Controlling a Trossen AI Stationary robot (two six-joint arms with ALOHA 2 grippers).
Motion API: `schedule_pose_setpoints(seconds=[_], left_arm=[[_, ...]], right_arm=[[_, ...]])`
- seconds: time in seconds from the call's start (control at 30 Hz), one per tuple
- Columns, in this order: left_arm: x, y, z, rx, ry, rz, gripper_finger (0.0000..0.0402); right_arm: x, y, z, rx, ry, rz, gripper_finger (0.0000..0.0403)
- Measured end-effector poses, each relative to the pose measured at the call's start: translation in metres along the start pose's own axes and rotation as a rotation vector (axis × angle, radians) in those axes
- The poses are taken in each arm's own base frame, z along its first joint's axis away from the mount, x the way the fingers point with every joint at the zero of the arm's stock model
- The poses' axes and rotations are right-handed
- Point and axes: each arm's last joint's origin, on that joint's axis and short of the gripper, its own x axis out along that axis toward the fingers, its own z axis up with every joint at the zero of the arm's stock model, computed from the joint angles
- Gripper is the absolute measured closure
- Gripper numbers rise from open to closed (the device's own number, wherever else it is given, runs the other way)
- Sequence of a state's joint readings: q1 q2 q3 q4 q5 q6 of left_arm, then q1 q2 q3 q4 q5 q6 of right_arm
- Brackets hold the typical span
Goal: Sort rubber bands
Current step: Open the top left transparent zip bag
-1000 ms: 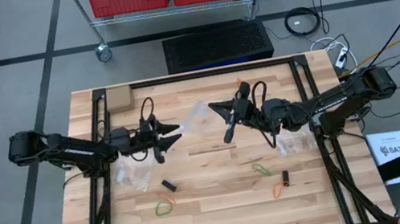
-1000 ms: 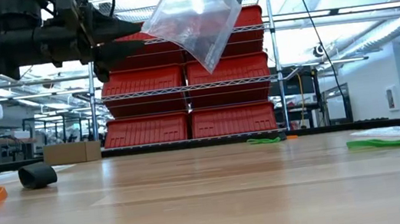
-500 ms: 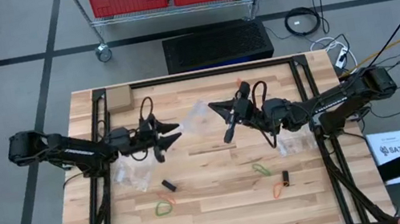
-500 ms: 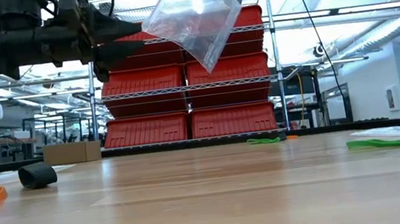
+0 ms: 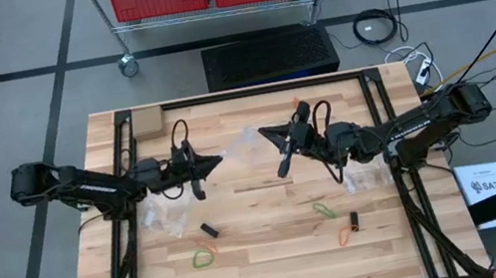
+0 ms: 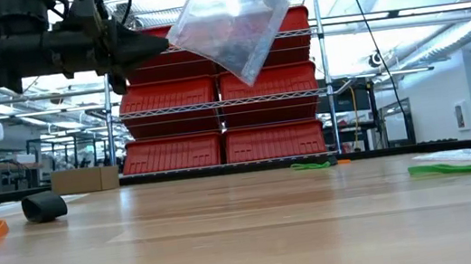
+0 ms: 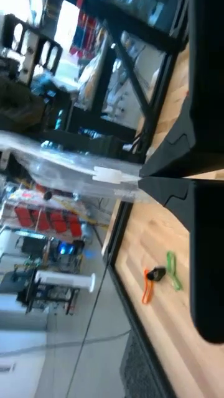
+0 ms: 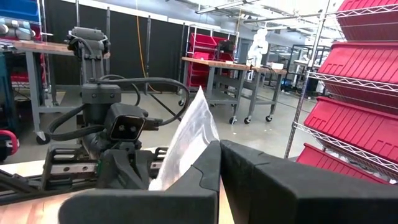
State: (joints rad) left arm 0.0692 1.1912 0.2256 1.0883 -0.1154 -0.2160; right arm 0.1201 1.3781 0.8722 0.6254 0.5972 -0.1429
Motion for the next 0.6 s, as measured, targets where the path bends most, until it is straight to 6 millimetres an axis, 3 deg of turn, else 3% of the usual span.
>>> schedule_pose_setpoints(seconds=[0.23, 0.4, 0.6], left_arm=[[0.000, 0.000, 0.004, 0.044, -0.042, 0.017, 0.0399], [0.000, 0.000, 0.003, 0.054, -0.037, 0.018, 0.0400], [0.000, 0.001, 0.000, 0.066, 0.000, 0.021, 0.0400]], right_arm=[[-0.002, 0.004, -0.003, -0.010, 0.035, 0.017, 0.0403], [-0.003, 0.005, -0.017, 0.003, 0.162, 0.025, 0.0400], [-0.007, 0.004, -0.035, -0.013, 0.325, 0.019, 0.0360]])
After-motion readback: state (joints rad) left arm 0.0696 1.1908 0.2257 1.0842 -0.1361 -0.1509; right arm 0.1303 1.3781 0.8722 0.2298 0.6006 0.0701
